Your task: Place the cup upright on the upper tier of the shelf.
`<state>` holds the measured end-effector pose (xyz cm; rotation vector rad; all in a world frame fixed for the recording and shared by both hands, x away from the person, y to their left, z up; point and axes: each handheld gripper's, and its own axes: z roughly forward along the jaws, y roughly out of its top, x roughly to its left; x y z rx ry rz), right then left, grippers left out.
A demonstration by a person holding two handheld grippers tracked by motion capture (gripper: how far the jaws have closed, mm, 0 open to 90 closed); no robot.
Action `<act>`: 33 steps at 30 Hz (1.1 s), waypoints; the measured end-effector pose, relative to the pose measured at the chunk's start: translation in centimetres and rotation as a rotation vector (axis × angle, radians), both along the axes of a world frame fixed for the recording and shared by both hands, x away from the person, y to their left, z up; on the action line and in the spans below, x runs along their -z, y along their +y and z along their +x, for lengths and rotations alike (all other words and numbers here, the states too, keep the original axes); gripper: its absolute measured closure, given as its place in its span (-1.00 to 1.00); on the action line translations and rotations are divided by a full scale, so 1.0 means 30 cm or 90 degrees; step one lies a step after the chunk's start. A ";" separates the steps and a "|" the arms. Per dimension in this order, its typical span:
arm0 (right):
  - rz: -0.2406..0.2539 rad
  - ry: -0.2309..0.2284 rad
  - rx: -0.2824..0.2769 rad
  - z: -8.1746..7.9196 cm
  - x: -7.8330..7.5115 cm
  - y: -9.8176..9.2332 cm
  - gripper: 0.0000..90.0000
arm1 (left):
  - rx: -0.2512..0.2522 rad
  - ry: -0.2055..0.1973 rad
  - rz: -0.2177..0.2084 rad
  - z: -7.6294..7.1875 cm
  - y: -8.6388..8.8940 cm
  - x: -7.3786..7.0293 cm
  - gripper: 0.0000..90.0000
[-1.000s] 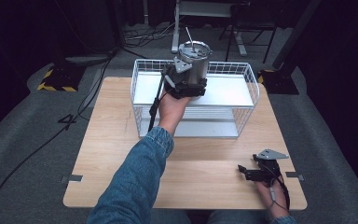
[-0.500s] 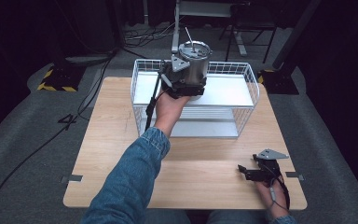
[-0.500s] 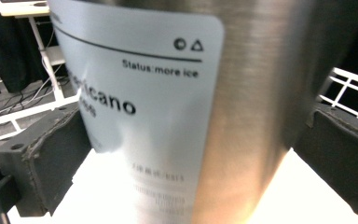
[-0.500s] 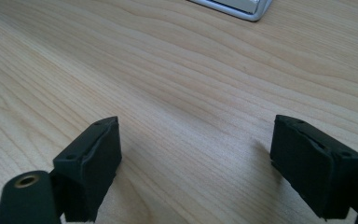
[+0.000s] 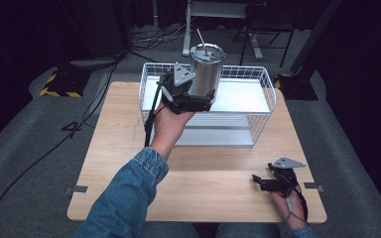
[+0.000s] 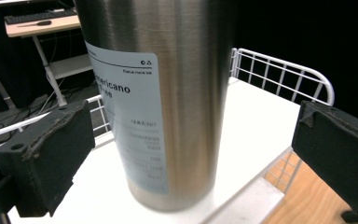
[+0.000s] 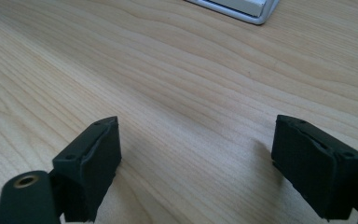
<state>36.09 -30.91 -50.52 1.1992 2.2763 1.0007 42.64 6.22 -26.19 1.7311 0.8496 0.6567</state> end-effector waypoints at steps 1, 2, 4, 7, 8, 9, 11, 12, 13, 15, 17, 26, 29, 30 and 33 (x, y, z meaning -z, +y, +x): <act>0.004 0.000 0.001 0.003 0.000 0.003 -0.65 | 0.000 -0.002 -0.002 -0.009 0.006 -0.001 -1.00; 0.001 0.000 -0.002 0.005 0.000 0.003 -0.65 | 0.003 0.000 -0.005 -0.022 0.014 -0.003 -1.00; 0.002 0.001 -0.004 0.007 0.000 0.006 -0.65 | 0.006 0.002 -0.011 -0.045 0.032 -0.004 -1.00; 0.000 0.001 -0.007 0.008 0.000 0.005 -0.65 | 0.013 0.006 -0.018 -0.078 0.061 -0.004 -1.00; 0.000 0.001 -0.006 0.008 0.000 0.005 -0.65 | 0.017 0.006 -0.020 -0.090 0.073 -0.002 -1.00; 0.000 0.001 -0.007 0.008 0.000 0.005 -0.65 | 0.020 0.008 -0.025 -0.098 0.080 0.001 -1.00; 0.000 0.000 -0.010 0.011 0.000 0.006 -0.65 | 0.027 0.013 -0.030 -0.118 0.100 0.011 -1.00; 0.000 -0.001 -0.011 0.014 0.000 0.007 -0.65 | 0.029 0.016 -0.032 -0.124 0.107 0.015 -1.00; -0.001 -0.001 -0.012 0.015 0.000 0.007 -0.65 | 0.032 0.018 -0.032 -0.130 0.113 0.019 -1.00; 0.000 0.000 -0.014 0.018 0.000 0.009 -0.65 | 0.037 0.021 -0.034 -0.149 0.129 0.031 -1.00; 0.000 0.001 -0.015 0.021 0.000 0.011 -0.65 | 0.040 0.020 -0.033 -0.166 0.142 0.043 -1.00; 0.000 0.001 -0.016 0.024 0.000 0.013 -0.65 | 0.052 0.037 -0.033 -0.221 0.197 0.106 -1.00; 0.000 0.001 -0.016 0.023 0.000 0.013 -0.65 | 0.053 0.043 -0.033 -0.238 0.215 0.128 -1.00; 0.000 0.000 -0.016 0.023 0.000 0.013 -0.65 | 0.054 0.044 -0.032 -0.245 0.221 0.139 -1.00; 0.000 0.000 -0.016 0.023 0.000 0.013 -0.65 | 0.056 0.050 -0.024 -0.258 0.235 0.162 -1.00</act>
